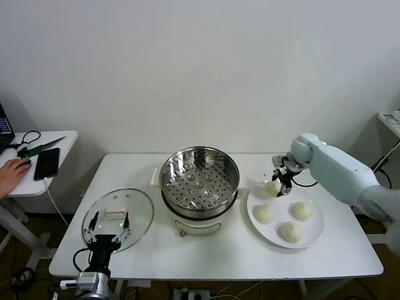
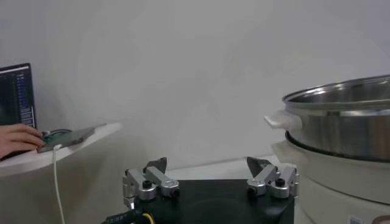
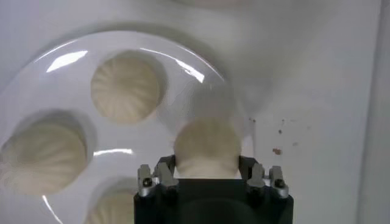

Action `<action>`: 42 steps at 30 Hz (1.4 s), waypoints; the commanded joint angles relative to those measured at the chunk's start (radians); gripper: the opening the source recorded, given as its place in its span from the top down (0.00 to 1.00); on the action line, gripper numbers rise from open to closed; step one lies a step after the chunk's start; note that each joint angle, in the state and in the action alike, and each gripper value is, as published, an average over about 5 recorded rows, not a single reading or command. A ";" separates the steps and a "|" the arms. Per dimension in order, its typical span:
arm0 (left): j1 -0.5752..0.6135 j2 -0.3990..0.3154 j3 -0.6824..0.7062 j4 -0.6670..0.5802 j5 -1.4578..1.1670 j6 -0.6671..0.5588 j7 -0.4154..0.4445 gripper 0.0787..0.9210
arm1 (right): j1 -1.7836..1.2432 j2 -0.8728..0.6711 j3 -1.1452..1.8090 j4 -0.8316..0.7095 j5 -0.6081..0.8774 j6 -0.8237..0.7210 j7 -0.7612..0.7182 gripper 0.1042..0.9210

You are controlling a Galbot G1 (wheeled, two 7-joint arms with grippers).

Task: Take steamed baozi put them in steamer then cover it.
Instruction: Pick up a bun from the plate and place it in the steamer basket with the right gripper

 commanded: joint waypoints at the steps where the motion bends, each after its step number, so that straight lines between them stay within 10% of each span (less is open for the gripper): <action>1: 0.001 0.001 0.000 -0.004 0.000 0.001 0.000 0.12 | 0.183 -0.042 -0.126 0.093 0.044 0.088 -0.010 0.32; 16: 0.014 0.000 0.004 -0.012 0.009 0.002 0.002 0.12 | 0.559 0.142 -0.316 0.207 0.114 0.304 -0.081 0.32; 42: 0.051 0.032 -0.010 -0.015 0.000 0.006 0.004 0.12 | 0.165 0.539 -0.130 0.078 -0.534 0.606 0.022 0.31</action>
